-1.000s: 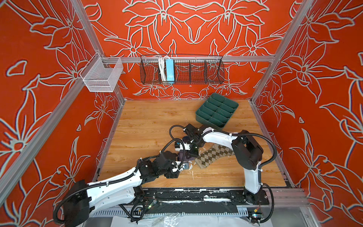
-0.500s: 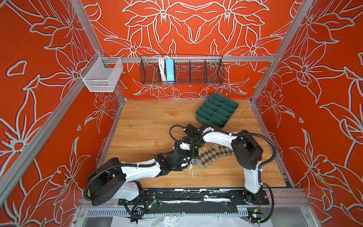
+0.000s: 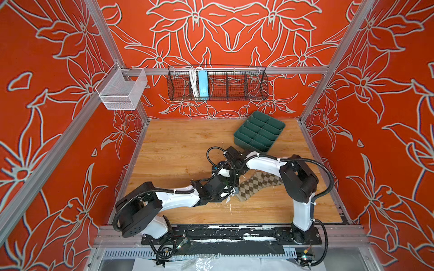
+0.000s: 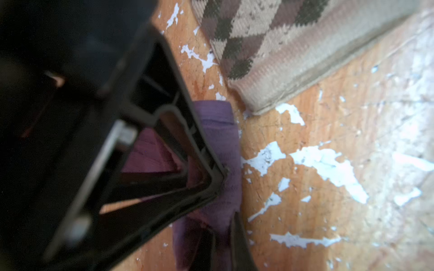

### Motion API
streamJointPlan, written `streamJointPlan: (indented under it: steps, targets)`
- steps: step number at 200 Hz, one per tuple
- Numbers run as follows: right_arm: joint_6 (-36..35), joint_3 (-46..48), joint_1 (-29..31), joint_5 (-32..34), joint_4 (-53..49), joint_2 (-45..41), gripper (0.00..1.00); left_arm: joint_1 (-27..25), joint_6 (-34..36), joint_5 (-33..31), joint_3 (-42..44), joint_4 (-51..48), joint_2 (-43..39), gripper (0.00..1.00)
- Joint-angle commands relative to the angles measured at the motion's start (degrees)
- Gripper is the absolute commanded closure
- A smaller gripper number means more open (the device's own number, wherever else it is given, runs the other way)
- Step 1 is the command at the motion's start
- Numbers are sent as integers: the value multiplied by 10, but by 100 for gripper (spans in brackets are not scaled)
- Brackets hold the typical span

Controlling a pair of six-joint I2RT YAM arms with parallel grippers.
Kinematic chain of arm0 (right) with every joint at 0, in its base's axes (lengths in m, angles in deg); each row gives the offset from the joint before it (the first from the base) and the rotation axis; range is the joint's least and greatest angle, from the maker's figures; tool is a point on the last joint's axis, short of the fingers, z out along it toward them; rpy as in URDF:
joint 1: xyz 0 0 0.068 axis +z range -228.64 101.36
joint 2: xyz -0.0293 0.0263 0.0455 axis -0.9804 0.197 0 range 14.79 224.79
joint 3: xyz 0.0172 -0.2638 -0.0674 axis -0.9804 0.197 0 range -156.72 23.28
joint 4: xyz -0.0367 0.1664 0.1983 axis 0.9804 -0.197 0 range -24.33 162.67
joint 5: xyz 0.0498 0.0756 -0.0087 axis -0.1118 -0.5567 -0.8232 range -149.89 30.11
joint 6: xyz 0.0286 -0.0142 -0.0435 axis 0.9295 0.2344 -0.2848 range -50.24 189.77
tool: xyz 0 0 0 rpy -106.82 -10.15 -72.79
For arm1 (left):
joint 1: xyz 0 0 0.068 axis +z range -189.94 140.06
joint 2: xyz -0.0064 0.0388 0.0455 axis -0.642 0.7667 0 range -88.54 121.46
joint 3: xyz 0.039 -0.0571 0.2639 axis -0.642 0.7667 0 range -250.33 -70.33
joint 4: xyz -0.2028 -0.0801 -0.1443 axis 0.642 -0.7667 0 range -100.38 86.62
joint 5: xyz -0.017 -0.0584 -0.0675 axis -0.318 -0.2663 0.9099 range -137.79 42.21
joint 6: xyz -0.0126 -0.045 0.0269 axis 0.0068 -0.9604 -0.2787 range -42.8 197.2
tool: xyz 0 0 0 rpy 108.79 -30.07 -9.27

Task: Roll the socks

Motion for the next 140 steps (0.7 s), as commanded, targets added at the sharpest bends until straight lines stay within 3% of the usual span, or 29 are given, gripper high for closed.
streamJointPlan:
  steps: [1, 46, 77, 114, 140]
  targets:
    - [23, 45, -1, -35, 5, -39, 71, 38, -57, 10, -7, -43, 12, 100]
    - [58, 105, -52, -49, 49, -159, 60, 101, -67, 123, -48, -129, 9, 100]
    - [100, 172, -82, -52, 92, -275, 58, 134, -74, 170, -86, -174, 38, 100]
    - [105, 268, -81, 13, 134, -441, 53, 167, -79, 227, -128, -220, 59, 100]
    - [74, 372, -78, 64, 219, -568, 46, 204, -73, 311, -176, -290, 93, 100]
